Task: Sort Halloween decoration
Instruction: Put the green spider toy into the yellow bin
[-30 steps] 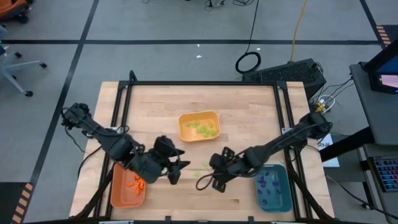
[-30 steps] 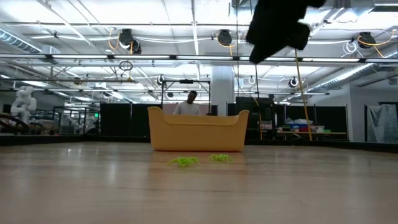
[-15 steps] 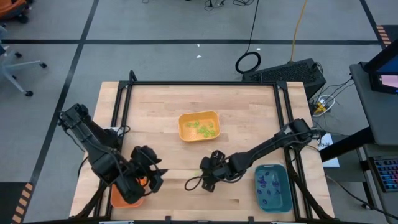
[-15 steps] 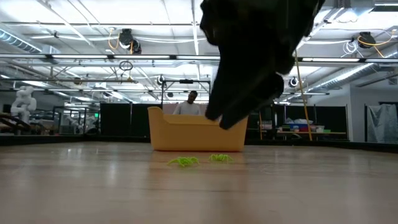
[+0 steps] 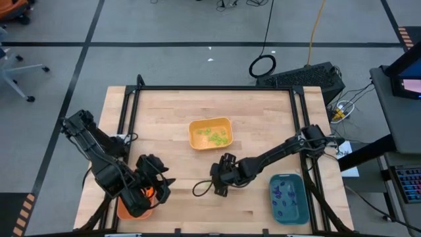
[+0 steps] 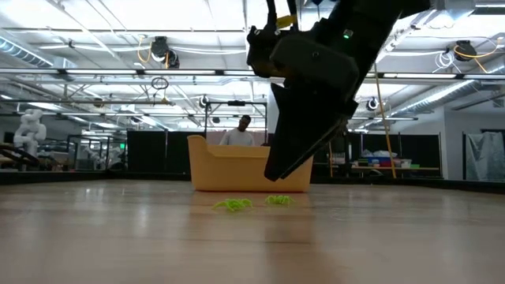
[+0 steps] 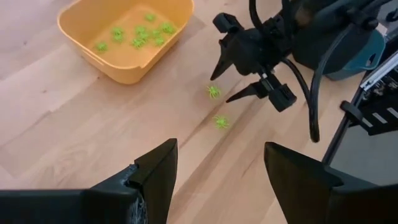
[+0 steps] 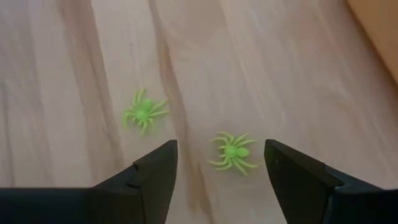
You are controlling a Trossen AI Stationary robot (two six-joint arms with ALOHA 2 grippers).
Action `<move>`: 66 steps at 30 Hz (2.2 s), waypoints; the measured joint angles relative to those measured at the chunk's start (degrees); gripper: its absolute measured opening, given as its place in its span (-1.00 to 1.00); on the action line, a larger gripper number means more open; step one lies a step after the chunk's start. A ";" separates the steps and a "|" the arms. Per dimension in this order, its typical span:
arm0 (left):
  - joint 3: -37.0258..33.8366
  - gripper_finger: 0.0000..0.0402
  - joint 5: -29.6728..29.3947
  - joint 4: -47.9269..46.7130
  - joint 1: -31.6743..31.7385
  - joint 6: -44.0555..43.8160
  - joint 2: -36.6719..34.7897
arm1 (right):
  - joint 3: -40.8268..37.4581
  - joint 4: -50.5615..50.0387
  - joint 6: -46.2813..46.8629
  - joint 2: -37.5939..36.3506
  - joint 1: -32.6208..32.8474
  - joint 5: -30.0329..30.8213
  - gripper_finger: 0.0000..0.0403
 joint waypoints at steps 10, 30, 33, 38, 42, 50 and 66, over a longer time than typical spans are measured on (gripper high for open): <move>0.00 0.21 -2.37 -0.43 0.34 0.02 0.00 | 0.02 0.21 -3.64 2.22 -2.97 -5.99 0.13; -0.02 0.21 -3.10 -3.31 0.32 0.05 0.02 | 0.15 -0.54 -2.07 3.69 -3.17 -9.33 -0.16; -0.02 0.21 -3.16 -3.40 0.32 0.05 0.02 | 0.11 -0.55 -2.05 3.72 -3.17 -9.49 -0.24; -0.02 0.21 -3.17 -3.40 0.32 0.06 0.02 | 0.09 -0.52 -2.03 3.76 -3.17 -9.82 -0.33; -0.02 0.21 -3.74 -3.40 0.32 0.07 0.02 | 0.09 -0.51 -2.01 3.78 -3.17 -10.09 -0.36; -0.02 0.21 -3.86 -3.40 0.32 0.07 0.02 | -0.06 -0.86 -2.00 2.42 -3.16 -10.97 -0.36; -0.04 0.21 -3.91 -3.39 0.32 0.07 0.02 | -0.04 -3.01 -1.82 -2.84 -3.43 -10.90 -0.36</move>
